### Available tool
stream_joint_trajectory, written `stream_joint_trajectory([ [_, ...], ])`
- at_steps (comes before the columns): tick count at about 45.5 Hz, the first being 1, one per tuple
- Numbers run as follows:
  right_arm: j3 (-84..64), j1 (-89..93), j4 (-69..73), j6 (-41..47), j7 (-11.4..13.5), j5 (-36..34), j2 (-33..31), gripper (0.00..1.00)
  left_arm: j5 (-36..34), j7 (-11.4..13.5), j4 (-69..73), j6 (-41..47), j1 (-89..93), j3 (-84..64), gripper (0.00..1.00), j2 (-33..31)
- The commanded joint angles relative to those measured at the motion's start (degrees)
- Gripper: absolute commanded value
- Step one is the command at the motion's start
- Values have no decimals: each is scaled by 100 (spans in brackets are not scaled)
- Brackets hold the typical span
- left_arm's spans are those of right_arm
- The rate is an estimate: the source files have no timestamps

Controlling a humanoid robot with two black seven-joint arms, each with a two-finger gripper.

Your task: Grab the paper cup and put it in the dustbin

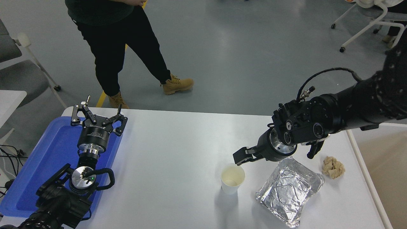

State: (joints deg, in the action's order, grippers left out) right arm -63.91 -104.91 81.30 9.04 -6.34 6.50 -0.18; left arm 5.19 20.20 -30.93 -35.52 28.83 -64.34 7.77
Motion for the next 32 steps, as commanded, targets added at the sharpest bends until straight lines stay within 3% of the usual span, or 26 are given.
stream_joint_trajectory([
  [1,80,383,-141,-262,10,-79,18,99,0,-8,-1,2,0,0,100,5],
  [21,168,1192,-554,-895,10,-237,18,97,0,-8,-1,-7,0,0,100,5],
  [32,230,1420,-615,-1053,1,-228,18,85,0,-8,-1,-7,0,0,100,-4],
])
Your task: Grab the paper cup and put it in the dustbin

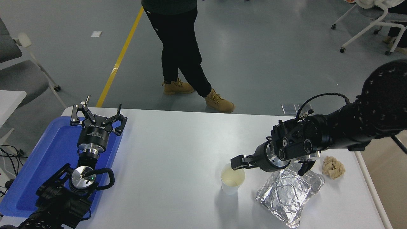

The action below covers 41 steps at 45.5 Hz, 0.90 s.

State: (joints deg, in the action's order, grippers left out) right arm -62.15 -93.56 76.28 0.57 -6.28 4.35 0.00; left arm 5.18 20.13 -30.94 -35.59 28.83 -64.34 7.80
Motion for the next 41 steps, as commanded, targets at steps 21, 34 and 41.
stream_joint_trajectory([
  [21,54,673,-272,-391,-31,-31,0,31,0,0,0,0,0,0,100,2],
  [34,124,673,-263,-409,-40,-119,0,0,0,0,0,0,0,0,100,-7],
  [41,168,576,-193,-400,-49,-154,0,0,0,0,0,0,9,0,100,2],
])
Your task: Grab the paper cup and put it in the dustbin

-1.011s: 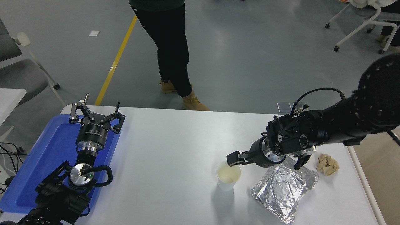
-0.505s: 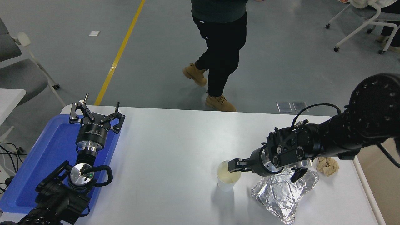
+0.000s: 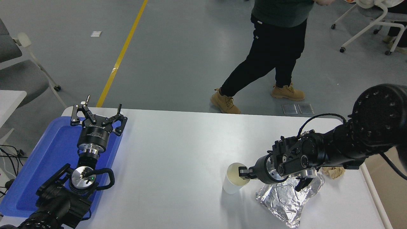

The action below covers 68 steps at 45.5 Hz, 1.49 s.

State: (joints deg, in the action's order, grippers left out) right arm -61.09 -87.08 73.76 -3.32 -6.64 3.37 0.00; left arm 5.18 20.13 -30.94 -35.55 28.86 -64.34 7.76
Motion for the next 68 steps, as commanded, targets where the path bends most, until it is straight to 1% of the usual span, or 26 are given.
stream_joint_trajectory([
  [1,62,-99,60,-11,-4,-56,0,0,0,0,0,4,5,0,100,-2],
  [8,62,-493,349,68,-13,-56,0,0,0,0,0,-5,-3,0,100,-2],
  [19,18,-1829,1228,261,-22,-56,0,0,0,0,0,-5,-3,0,100,6],
  [24,-25,-2541,1509,709,-22,-126,-9,0,-9,0,0,-5,-3,0,100,6],
  [29,-61,-3113,1659,1096,-22,-205,-193,0,-9,0,0,-5,-3,0,100,6],
  [43,-447,-4317,1668,2150,-22,-205,-668,0,-9,0,0,-5,-3,-9,100,15],
  [50,-693,-4800,1668,2493,-22,-196,-826,0,-9,0,0,-5,-12,-9,100,15],
  [64,-1106,-5688,1668,3390,22,-100,-932,0,-9,-9,0,-5,-12,-9,100,24],
  [68,-1185,-5855,1668,3531,22,-91,-940,0,-9,-9,0,-5,-12,-9,100,15],
])
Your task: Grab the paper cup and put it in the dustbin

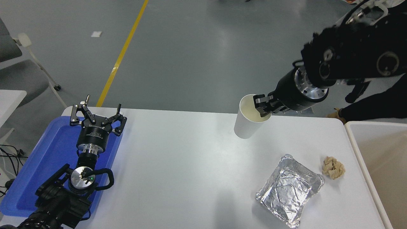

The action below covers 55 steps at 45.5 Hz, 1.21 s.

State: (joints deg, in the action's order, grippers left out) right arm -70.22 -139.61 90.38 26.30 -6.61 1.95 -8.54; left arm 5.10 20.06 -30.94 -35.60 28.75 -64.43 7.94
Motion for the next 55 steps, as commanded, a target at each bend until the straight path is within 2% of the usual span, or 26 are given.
stream_joint_trajectory([
  [1,-290,-646,14,587,19,42,-87,0,0,-2,0,1,-1,1,100,6],
  [22,-738,-1077,146,807,19,69,-113,0,9,-2,0,10,8,1,100,-3],
  [35,-1468,-1033,-20,780,19,455,-359,0,9,-2,0,10,8,1,100,-3],
  [42,-1687,-963,-170,763,19,508,-833,0,9,-2,0,1,8,1,100,-3],
  [55,-2232,-778,-688,745,19,1421,-2169,0,9,-2,0,10,8,1,100,-3],
])
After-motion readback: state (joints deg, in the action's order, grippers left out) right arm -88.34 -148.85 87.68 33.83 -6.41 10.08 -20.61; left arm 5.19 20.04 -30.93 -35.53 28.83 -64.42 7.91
